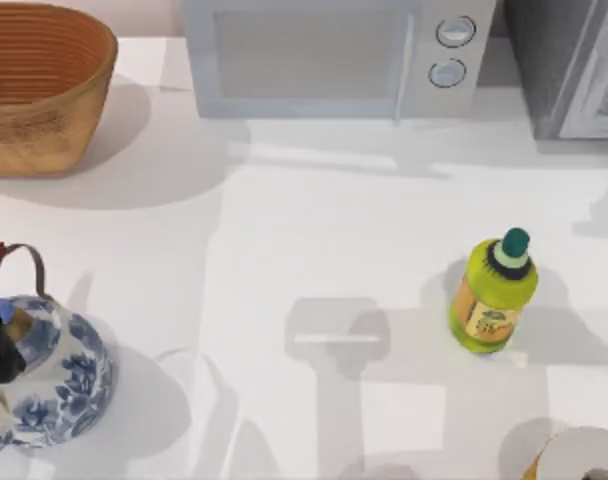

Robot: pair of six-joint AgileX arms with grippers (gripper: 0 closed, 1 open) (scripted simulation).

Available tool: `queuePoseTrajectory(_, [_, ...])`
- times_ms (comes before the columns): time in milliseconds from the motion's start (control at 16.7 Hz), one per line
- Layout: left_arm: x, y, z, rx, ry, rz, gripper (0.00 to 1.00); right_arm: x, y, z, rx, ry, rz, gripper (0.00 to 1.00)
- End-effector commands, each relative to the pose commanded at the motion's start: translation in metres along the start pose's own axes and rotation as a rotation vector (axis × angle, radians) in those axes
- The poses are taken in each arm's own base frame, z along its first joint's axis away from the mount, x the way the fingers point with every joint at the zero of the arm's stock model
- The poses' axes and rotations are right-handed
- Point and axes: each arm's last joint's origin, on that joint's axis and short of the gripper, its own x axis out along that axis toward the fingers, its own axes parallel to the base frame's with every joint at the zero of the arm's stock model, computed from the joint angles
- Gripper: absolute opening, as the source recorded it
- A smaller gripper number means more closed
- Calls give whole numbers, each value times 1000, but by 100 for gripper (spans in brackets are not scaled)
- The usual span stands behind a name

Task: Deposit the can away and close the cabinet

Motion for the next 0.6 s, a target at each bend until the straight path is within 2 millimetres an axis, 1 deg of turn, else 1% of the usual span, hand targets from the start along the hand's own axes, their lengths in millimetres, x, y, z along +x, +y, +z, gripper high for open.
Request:
queuePoseTrajectory(180, [0,0,0,0,0,0,100,-37,8,6,-8,-42,-7,0])
queuePoseTrajectory(300, [0,0,0,0,0,0,100,-62,14,4,-10,-71,-6,0])
queuePoseTrajectory(480, [0,0,0,0,0,0,100,-97,22,-7,-6,-111,7,0])
queuePoseTrajectory(600, [0,0,0,0,0,0,100,-114,26,-19,0,-136,19,0])
